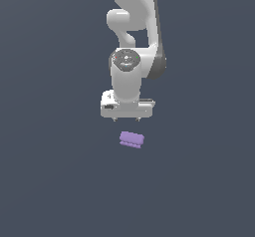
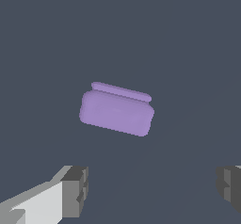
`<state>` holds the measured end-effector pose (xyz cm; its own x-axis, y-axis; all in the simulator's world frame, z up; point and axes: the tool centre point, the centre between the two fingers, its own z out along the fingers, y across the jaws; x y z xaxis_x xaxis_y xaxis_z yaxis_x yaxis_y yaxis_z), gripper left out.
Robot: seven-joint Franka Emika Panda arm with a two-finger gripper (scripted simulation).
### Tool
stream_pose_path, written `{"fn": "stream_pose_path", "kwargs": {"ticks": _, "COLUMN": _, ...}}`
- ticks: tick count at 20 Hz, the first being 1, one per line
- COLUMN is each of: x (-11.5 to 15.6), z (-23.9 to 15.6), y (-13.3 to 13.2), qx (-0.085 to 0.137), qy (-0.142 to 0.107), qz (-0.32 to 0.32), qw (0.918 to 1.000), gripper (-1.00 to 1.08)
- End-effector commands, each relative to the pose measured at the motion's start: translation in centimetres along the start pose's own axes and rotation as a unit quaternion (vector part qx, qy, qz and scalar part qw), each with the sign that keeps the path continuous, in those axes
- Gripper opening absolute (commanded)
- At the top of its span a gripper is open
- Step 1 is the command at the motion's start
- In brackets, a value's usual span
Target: Pick up the object and move it to a goal position.
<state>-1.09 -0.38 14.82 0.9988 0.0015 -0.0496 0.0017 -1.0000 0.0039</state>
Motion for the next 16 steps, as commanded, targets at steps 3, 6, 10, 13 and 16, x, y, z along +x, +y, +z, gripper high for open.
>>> {"fn": "stream_pose_path", "kwargs": {"ticks": 3, "x": 0.1, "z": -0.1, "y": 0.0, "qx": 0.001, "qy": 0.001, "qz": 0.002, "qw": 1.0000, "gripper": 1.00}}
{"fn": "stream_pose_path", "kwargs": {"ticks": 6, "x": 0.3, "z": -0.8, "y": 0.0, "qx": 0.006, "qy": 0.005, "qz": 0.012, "qw": 0.9999, "gripper": 1.00}}
{"fn": "stream_pose_path", "kwargs": {"ticks": 10, "x": 0.6, "z": -1.7, "y": -0.1, "qx": 0.013, "qy": 0.009, "qz": 0.027, "qw": 0.9995, "gripper": 1.00}}
{"fn": "stream_pose_path", "kwargs": {"ticks": 13, "x": 0.6, "z": -1.7, "y": -0.1, "qx": 0.013, "qy": 0.010, "qz": 0.028, "qw": 0.9995, "gripper": 1.00}}
{"fn": "stream_pose_path", "kwargs": {"ticks": 16, "x": 0.6, "z": -1.6, "y": -0.1, "qx": 0.012, "qy": 0.009, "qz": 0.022, "qw": 0.9996, "gripper": 1.00}}
